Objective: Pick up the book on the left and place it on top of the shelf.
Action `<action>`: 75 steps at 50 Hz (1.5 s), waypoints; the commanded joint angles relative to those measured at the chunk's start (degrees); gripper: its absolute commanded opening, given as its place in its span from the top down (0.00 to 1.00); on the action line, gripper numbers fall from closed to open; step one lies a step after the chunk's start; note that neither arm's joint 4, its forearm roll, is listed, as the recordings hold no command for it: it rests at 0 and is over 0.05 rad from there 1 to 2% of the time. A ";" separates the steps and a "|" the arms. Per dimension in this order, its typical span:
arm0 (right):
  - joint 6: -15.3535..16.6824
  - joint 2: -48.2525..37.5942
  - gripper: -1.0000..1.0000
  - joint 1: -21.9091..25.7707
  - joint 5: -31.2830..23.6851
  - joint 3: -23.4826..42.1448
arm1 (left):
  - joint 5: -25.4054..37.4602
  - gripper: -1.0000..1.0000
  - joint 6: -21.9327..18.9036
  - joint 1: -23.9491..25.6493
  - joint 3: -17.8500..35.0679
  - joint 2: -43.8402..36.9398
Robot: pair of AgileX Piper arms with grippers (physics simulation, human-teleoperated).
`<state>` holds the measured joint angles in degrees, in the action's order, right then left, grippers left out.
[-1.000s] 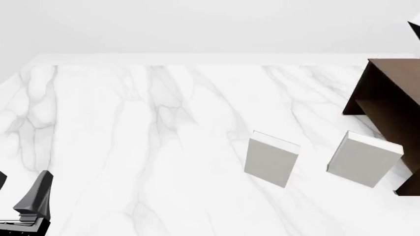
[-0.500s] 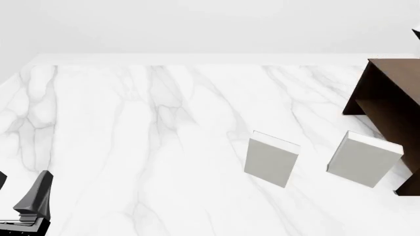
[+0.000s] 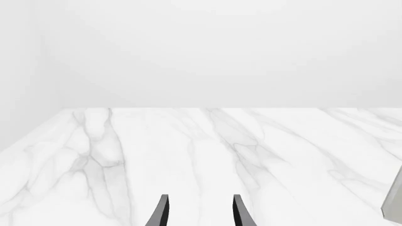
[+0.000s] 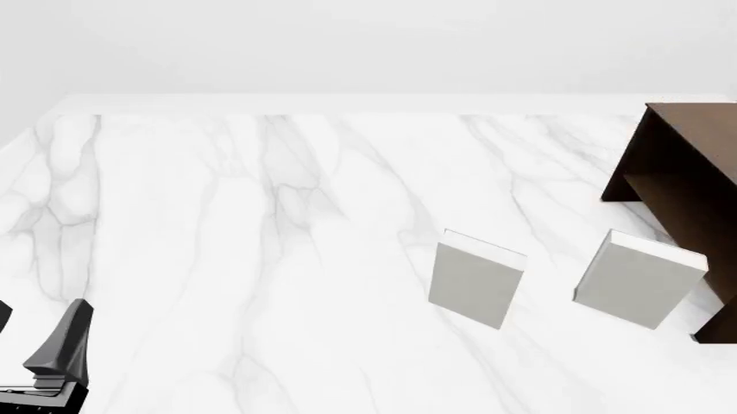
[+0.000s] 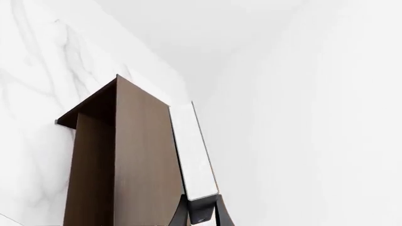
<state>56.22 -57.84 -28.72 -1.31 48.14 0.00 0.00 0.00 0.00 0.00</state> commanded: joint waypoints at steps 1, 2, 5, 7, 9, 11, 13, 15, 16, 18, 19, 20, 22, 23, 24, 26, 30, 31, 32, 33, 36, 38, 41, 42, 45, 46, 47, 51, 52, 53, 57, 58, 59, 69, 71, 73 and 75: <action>-0.69 -1.57 1.00 -1.75 3.09 0.07 | 0.00 0.00 0.00 0.00 0.00 0.00; -0.63 -1.75 1.00 -1.92 3.34 -0.03 | 0.00 0.00 0.00 0.00 0.00 0.00; -0.59 -2.15 1.00 -2.40 3.78 -0.15 | 0.00 0.00 0.00 0.00 0.00 0.00; -0.57 -2.45 1.00 -2.66 4.07 -0.23 | 0.00 0.00 0.00 0.00 0.00 0.00; -0.49 -2.76 1.00 -2.87 4.35 -0.29 | 0.00 0.00 0.00 0.00 0.00 0.00; -0.42 -3.14 1.00 -3.08 4.71 -0.34 | 0.00 0.00 0.00 0.00 0.00 0.00; -0.31 -3.34 1.00 -3.30 5.00 -0.54 | 0.00 0.00 0.00 0.00 0.00 0.00; -0.33 -3.41 1.00 -3.39 5.07 -0.56 | 0.00 0.00 0.00 0.00 0.00 0.00; -0.28 -3.53 1.00 -3.51 5.22 -0.64 | 0.00 0.00 0.00 0.00 0.00 0.00; -0.27 -3.63 1.00 -3.65 5.33 -0.71 | 0.00 0.00 0.00 0.00 0.00 0.00; -0.24 -3.80 1.00 -3.73 5.46 -0.70 | 0.00 0.00 0.00 0.00 0.00 0.00; -0.23 -4.03 1.00 -3.89 5.55 -0.59 | 0.00 0.00 0.00 0.00 0.00 0.00; -0.31 -4.18 1.00 -4.04 5.59 -0.46 | 0.00 0.00 0.00 0.00 0.00 0.00; -0.32 -4.38 1.00 -4.14 5.84 -0.46 | 0.00 0.00 0.00 0.00 0.00 0.00; -0.41 -4.54 1.00 -4.23 5.99 -0.44 | 0.00 0.00 0.00 0.00 0.00 0.00; -0.50 -4.75 1.00 -4.27 6.20 -0.52 | 0.00 0.00 0.00 0.00 0.00 0.00; -0.45 -5.97 1.00 -4.35 6.91 -0.27 | 0.00 0.00 0.00 0.00 0.00 0.00; -0.46 -6.25 1.00 -4.40 7.03 -0.12 | 0.00 0.00 0.00 0.00 0.00 0.00; -0.28 -6.56 1.00 -4.44 7.19 -0.08 | 0.00 0.00 0.00 0.00 0.00 0.00; -0.14 -6.74 1.00 -4.47 7.31 -0.06 | 0.00 0.00 0.00 0.00 0.00 0.00; 0.13 -7.01 1.00 -4.68 7.43 0.19 | 0.00 0.00 0.00 0.00 0.00 0.00; 0.42 -7.15 1.00 -5.05 7.70 0.02 | 0.00 0.00 0.00 0.00 0.00 0.00; 0.55 -7.42 1.00 -5.58 8.12 -0.21 | 0.00 0.00 0.00 0.00 0.00 0.00; 0.58 -7.58 1.00 -5.81 8.28 -0.29 | 0.00 0.00 0.00 0.00 0.00 0.00; 0.69 -7.89 1.00 -6.02 8.59 -0.32 | 0.00 0.00 0.00 0.00 0.00 0.00; 0.66 -8.18 1.00 -6.15 8.70 -0.24 | 0.00 0.00 0.00 0.00 0.00 0.00; 0.74 -8.40 1.00 -6.22 8.88 -0.20 | 0.00 0.00 0.00 0.00 0.00 0.00; 0.87 -9.51 1.00 -6.49 9.82 -0.20 | 0.00 0.00 0.00 0.00 0.00 0.00; 0.92 -9.89 1.00 -6.46 10.02 -0.18 | 0.00 0.00 0.00 0.00 0.00 0.00; 0.94 -10.12 1.00 -6.46 10.11 -0.05 | 0.00 0.00 0.00 0.00 0.00 0.00; 1.16 -11.37 1.00 -6.52 10.77 0.42 | 0.00 0.00 0.00 0.00 0.00 0.00; 1.16 -11.37 1.00 -6.52 10.77 0.42 | 0.00 0.00 0.00 0.00 0.00 0.00; 1.43 -11.94 1.00 -6.65 11.16 0.46 | 0.00 0.00 0.00 0.00 0.00 0.00; 1.88 -14.70 1.00 -7.29 12.33 1.82 | 0.00 0.00 0.00 0.00 0.00 0.00; 1.99 -15.30 1.00 -7.26 12.63 2.03 | 0.00 0.00 0.00 0.00 0.00 0.00; 2.05 -15.55 1.00 -7.23 12.74 2.08 | 0.00 0.00 0.00 0.00 0.00 0.00; 2.16 -16.16 1.00 -7.28 13.13 2.24 | 0.00 0.00 0.00 0.00 0.00 0.00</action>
<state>58.55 -71.94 -35.67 9.86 48.78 0.00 0.00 0.00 0.00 0.00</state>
